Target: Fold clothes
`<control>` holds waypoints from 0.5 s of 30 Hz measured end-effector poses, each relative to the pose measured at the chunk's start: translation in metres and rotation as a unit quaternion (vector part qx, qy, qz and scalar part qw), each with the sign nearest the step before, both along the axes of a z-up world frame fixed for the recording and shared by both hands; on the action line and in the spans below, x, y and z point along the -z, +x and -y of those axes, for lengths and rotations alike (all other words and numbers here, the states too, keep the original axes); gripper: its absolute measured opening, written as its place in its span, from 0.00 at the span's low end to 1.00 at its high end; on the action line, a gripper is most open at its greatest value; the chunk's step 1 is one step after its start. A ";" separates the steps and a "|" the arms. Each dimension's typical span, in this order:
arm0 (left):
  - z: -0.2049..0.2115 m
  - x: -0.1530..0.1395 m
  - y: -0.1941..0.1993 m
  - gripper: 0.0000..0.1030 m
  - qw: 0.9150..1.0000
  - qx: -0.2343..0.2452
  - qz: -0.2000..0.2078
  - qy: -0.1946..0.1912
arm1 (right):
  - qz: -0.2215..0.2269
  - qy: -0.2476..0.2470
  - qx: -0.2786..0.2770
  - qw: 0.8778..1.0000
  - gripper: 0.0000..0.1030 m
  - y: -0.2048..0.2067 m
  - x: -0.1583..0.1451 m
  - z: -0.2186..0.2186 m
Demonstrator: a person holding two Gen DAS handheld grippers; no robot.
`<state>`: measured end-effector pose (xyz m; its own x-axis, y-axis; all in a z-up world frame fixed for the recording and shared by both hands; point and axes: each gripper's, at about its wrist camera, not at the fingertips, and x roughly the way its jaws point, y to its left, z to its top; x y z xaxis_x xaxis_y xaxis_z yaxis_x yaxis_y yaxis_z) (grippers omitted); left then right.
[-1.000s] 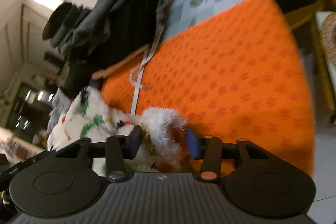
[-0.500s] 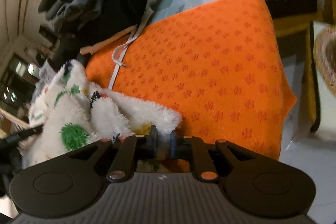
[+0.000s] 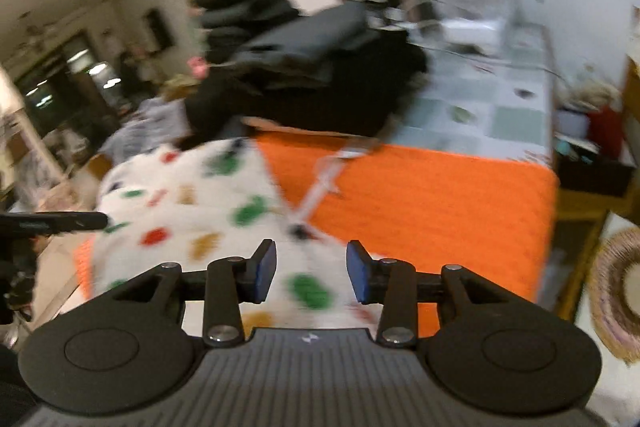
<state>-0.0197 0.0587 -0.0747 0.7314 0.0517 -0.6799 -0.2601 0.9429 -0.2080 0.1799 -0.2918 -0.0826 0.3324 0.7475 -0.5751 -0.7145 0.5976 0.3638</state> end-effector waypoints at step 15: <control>-0.007 0.072 -0.007 0.44 0.998 -0.017 -0.010 -0.065 | 0.033 -0.087 -0.093 0.991 0.44 -0.045 0.057 -0.061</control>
<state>-0.0263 0.0659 -0.1469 0.7164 -0.0133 -0.6976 -0.2979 0.8983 -0.3230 0.1349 -0.2307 -0.1391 0.2399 0.6906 -0.6823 -0.8372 0.5030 0.2148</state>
